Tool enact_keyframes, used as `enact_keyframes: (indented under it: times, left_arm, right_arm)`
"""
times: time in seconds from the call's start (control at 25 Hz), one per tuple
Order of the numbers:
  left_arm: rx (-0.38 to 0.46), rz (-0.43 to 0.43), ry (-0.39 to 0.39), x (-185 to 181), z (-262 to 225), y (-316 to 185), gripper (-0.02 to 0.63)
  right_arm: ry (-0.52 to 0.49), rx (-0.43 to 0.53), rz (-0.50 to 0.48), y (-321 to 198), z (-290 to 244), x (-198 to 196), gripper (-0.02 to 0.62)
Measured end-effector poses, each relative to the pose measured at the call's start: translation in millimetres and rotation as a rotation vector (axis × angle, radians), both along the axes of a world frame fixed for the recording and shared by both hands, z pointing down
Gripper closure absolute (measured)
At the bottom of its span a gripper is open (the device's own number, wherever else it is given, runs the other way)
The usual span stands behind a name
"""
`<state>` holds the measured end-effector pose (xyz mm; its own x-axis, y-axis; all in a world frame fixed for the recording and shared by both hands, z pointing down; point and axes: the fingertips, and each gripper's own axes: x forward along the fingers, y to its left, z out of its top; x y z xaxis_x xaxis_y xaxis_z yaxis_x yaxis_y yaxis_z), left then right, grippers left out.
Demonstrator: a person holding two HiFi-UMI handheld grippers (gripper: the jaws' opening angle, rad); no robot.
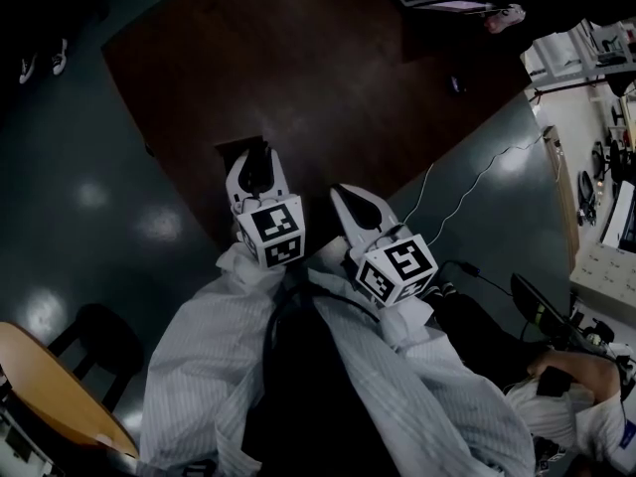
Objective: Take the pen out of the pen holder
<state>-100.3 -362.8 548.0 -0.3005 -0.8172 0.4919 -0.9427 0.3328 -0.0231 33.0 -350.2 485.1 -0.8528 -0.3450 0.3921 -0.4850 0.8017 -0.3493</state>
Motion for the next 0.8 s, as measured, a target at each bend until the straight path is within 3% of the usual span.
enact_keyframes:
  times: [0.04,0.4,0.8]
  left_arm:
    - [-0.003,-0.002,-0.007,-1.0,0.2,0.0,0.519]
    - [0.013,-0.008,-0.007,-5.1,-8.1,8.9,0.538]
    - [0.129,0.025,0.015,-12.1,-72.0,38.6,0.541]
  right_arm:
    - [0.001,-0.001,0.004,0.0,0.5,1.7,0.592]
    - [-0.016,0.010,-0.010,0.5,-5.8,2.3,0.594]
    - [-0.094,0.066,-0.092,9.5,-32.5,-27.2,0.592]
